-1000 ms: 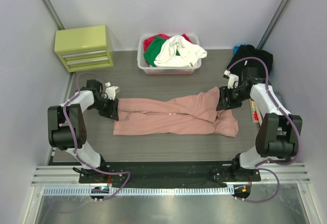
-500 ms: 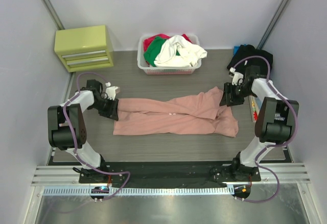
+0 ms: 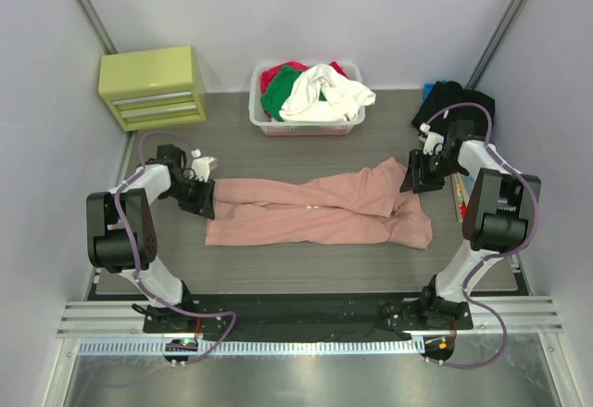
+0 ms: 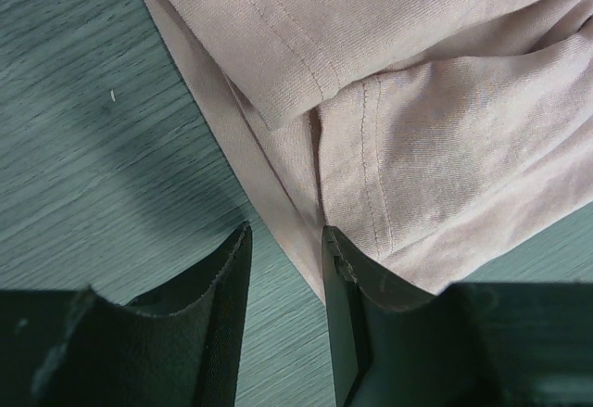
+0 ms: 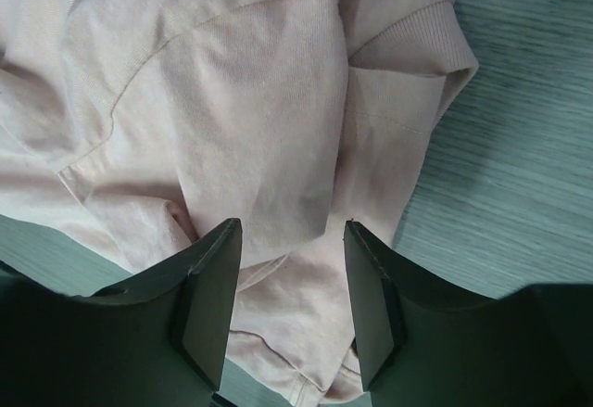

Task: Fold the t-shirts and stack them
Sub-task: Fold the other side of the tshirt into a rectangle

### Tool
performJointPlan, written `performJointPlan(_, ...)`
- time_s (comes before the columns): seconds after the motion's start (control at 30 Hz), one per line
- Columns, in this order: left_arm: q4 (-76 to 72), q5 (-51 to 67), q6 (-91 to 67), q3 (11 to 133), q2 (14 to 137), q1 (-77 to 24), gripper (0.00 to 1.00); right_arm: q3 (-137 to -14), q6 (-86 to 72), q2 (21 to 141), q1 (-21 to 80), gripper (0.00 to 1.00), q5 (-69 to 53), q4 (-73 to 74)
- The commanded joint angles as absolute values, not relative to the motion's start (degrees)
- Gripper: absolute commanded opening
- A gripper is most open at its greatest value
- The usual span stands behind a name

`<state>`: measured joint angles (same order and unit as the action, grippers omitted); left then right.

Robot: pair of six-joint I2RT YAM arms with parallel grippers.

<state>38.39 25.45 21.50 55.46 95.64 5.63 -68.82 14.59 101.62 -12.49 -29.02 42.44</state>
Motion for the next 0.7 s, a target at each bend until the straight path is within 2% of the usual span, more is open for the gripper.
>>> performJointPlan(0.0, 38.1, 25.3, 22.0, 56.2, 95.4, 5.5, 0.38, -70.6, 14.2, 102.5, -12.4, 0.49, -30.7, 41.0)
performJointPlan(0.07, 38.1, 25.6, 21.7, 56.3, 95.4, 5.5, 0.38, -70.6, 14.2, 103.2, -12.4, 0.32, -30.7, 40.7)
performJointPlan(0.1, 38.2, 25.7, 21.6, 56.3, 95.5, 5.5, 0.38, -70.6, 13.9, 103.2, -12.4, 0.20, -30.7, 40.4)
performJointPlan(0.2, 38.2, 25.2, 21.9, 56.3, 95.6, 5.5, 0.38, -70.2, 13.9, 102.6, -12.5, 0.01, -30.2, 39.7)
performJointPlan(0.5, 38.2, 25.4, 21.8, 56.1, 95.7, 5.5, 0.38, -70.7, 14.1, 96.6, -13.8, 0.01, -25.1, 37.7)
performJointPlan(0.67, 38.1, 25.8, 21.5, 56.2, 96.1, 5.5, 0.38, -74.8, 13.4, 97.6, -13.8, 0.01, -23.9, 37.9)
